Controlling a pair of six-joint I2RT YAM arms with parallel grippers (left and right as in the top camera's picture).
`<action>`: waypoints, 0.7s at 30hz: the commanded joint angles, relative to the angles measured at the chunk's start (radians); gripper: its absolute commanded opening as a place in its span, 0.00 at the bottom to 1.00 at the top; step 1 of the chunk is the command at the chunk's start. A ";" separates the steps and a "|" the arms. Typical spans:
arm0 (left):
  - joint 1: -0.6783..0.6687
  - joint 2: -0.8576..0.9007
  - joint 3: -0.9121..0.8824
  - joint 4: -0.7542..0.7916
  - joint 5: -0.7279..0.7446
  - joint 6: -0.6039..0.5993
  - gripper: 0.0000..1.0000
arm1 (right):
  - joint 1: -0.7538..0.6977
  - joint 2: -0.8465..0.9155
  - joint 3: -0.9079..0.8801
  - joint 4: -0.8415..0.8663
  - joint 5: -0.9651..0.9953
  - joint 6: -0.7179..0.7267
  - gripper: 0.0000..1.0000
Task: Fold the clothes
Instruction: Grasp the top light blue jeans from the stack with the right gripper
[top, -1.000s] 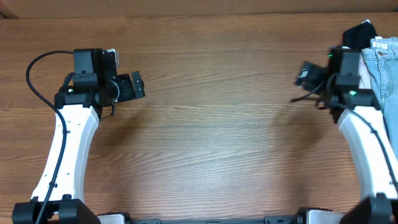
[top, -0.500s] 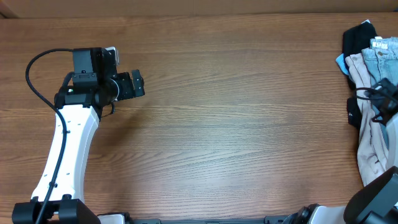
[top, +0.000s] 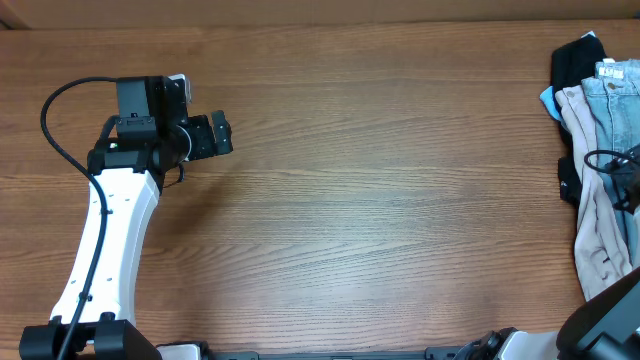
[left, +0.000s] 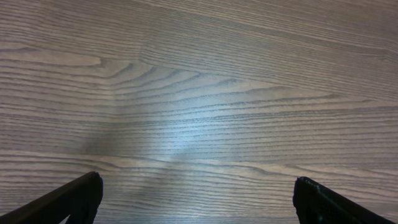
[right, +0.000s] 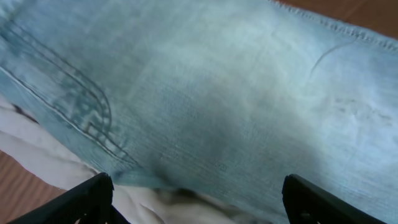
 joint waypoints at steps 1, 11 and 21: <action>0.003 -0.012 0.016 0.001 0.008 0.023 1.00 | 0.000 0.055 -0.014 0.006 -0.019 -0.046 0.86; 0.003 -0.012 0.016 -0.003 0.004 0.023 1.00 | -0.004 0.115 -0.014 0.010 -0.023 -0.061 0.68; 0.003 -0.012 0.016 -0.003 -0.024 0.023 1.00 | -0.006 0.157 -0.013 0.042 0.000 -0.060 0.41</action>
